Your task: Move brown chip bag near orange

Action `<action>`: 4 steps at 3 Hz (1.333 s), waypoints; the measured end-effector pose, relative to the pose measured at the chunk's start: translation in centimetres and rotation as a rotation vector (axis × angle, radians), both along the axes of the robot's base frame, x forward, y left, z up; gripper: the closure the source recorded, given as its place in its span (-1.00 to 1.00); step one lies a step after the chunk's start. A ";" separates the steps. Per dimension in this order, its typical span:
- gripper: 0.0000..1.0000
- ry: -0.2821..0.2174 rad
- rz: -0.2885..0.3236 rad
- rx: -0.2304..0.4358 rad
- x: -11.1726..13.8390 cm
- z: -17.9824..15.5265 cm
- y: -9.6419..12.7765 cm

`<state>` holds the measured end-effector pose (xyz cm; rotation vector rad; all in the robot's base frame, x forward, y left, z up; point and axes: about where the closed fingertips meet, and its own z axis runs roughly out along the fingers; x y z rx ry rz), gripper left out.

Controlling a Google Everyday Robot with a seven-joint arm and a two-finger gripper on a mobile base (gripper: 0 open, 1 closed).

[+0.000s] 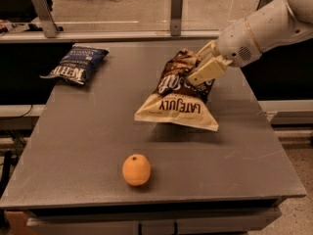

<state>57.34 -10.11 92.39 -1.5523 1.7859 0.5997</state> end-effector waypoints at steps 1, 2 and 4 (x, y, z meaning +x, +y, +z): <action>0.67 0.010 0.023 -0.027 -1.9 -0.6 1.8; 0.20 0.019 0.024 -0.047 -3.0 -1.1 2.7; -0.73 0.029 0.021 -0.056 -3.9 -1.3 3.3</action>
Offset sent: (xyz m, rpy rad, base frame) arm -0.0415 0.0332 -0.0160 -0.0698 0.0284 0.0159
